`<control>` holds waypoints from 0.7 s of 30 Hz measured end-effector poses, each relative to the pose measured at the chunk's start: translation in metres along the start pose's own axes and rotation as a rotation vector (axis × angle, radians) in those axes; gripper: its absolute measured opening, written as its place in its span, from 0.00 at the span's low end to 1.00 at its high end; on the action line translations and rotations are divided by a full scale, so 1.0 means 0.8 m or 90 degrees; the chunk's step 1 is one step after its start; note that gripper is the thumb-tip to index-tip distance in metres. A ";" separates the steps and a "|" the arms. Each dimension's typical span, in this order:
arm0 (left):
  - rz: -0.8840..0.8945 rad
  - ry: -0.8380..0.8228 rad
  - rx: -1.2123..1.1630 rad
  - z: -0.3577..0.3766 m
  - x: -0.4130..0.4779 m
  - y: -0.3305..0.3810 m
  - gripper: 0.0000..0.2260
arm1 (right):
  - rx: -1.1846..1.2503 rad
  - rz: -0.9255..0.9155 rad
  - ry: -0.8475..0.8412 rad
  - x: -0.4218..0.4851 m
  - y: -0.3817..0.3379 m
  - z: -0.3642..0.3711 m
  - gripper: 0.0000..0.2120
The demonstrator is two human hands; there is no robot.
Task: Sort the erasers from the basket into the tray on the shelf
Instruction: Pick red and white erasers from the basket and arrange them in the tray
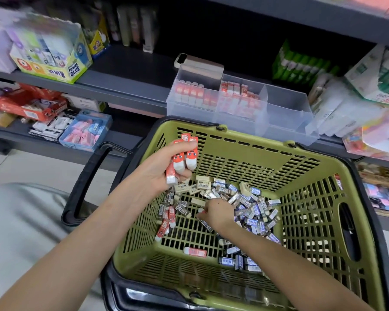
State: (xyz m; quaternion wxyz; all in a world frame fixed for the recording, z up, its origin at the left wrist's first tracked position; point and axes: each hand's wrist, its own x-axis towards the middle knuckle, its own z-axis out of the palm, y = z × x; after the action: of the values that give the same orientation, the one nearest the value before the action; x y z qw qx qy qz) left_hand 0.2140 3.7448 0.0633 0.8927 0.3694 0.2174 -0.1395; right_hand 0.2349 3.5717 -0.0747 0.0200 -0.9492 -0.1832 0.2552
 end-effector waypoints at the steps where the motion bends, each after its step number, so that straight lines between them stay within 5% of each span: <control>1: 0.002 0.000 0.000 -0.001 0.001 0.000 0.14 | 0.040 0.012 0.003 0.002 0.000 0.001 0.14; 8: 0.003 -0.032 0.007 -0.006 0.000 0.001 0.22 | 0.026 -0.130 0.088 -0.015 0.010 -0.023 0.10; 16: 0.118 -0.007 0.011 0.004 -0.004 0.012 0.13 | 0.723 -0.140 0.193 -0.063 0.001 -0.187 0.04; 21: 0.259 -0.028 -0.033 0.030 0.009 0.063 0.07 | 0.839 -0.211 0.331 -0.045 -0.017 -0.279 0.02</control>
State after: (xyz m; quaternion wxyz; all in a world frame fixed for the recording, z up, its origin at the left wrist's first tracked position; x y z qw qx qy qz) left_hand 0.2479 3.7613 0.1047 0.9162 0.3793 0.1225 0.0418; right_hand 0.3112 3.5843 0.1378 0.6690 -0.7296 -0.1220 0.0722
